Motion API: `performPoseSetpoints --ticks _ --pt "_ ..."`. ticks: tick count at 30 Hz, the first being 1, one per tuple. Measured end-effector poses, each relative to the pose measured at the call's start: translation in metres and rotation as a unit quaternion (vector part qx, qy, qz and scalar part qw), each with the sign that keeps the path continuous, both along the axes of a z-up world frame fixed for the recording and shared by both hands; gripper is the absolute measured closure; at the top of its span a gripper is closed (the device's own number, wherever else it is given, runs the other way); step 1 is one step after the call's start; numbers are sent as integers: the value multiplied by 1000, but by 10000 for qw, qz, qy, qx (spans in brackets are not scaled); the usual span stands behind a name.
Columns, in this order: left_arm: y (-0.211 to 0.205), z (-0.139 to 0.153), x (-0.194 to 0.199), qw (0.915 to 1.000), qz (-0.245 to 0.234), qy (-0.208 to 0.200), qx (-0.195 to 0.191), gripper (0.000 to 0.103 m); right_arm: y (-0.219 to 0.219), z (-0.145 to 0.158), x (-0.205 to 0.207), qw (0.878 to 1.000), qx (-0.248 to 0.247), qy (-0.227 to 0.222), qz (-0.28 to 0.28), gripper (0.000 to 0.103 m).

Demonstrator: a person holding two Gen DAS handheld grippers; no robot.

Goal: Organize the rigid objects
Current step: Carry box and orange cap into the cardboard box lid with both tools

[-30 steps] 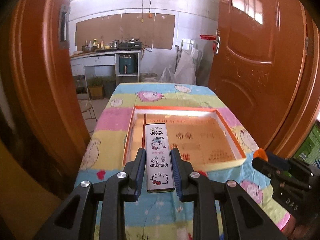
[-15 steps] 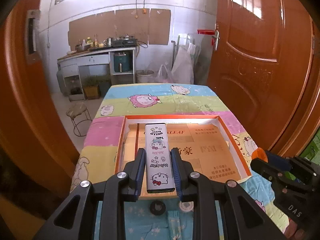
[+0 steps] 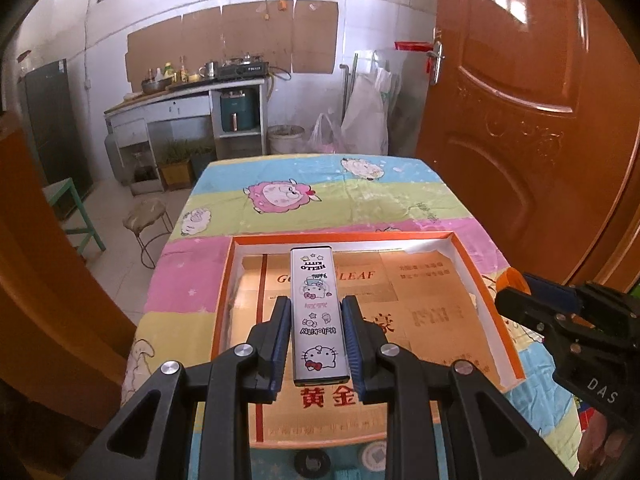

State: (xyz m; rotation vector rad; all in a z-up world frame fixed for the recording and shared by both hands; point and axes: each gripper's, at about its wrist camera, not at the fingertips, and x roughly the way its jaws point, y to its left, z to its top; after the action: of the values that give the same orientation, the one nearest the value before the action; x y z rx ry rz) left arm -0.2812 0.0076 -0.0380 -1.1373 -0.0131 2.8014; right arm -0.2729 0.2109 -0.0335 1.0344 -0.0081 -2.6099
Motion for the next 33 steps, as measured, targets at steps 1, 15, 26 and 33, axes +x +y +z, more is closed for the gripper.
performPoseSetpoints --ticks 1,15,26,33 --pt "0 -3 -4 10000 -2 -51 32 77 0 -2 -5 10000 -27 -48 21 72" --pt "0 -45 -61 9981 134 -605 1 77 0 -48 -66 9979 -51 -637 105 72" --pt "2 -62 -100 9958 127 -895 -106 77 -4 -68 -110 9946 191 -1000 203 72" --pt "3 -75 -114 9938 59 -1103 -123 77 -9 -79 -126 9924 291 -1177 229 72"
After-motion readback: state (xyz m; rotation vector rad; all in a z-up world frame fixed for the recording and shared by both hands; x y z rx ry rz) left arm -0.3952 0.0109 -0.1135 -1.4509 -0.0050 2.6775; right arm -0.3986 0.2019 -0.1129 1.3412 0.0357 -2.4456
